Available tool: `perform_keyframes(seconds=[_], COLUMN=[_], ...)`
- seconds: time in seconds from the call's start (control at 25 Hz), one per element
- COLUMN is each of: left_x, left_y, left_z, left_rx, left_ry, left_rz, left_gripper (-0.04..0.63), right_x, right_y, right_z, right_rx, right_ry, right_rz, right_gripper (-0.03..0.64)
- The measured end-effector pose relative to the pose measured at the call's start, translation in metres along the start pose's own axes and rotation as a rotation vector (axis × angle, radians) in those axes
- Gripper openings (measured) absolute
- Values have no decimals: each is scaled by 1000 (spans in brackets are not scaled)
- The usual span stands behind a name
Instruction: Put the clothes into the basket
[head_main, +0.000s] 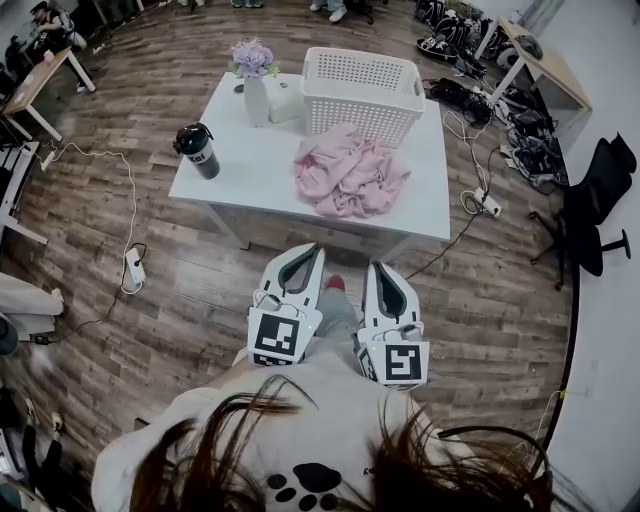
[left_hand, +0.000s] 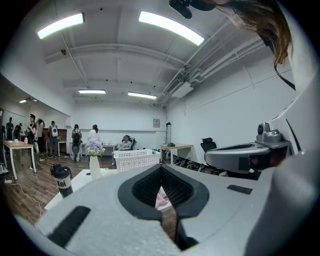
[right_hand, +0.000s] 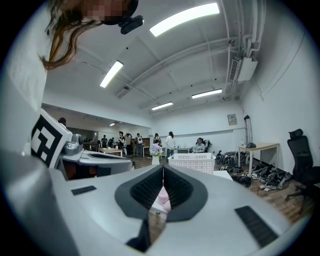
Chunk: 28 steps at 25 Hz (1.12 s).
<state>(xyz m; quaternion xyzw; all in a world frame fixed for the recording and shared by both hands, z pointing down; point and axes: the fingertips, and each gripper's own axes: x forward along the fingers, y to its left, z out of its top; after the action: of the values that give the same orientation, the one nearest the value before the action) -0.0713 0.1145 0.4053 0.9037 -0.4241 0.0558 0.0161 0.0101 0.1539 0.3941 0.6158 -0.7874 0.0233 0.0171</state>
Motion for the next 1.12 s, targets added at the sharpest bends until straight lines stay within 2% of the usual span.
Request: perform_keyframes(seconds=[0.56,1.12], left_x=[92,178], left_y=[36,66], left_z=[-3,6], left_rx=[-32,-55], left_ry=[6,28], left_rz=[13,77], left_gripper=[9,9], right_x=[87,167], right_y=[-53,-106], right_z=[-4,0], right_rx=[6,3], right_ry=[21,44], right_rz=[30,135], right_gripper=[14,14])
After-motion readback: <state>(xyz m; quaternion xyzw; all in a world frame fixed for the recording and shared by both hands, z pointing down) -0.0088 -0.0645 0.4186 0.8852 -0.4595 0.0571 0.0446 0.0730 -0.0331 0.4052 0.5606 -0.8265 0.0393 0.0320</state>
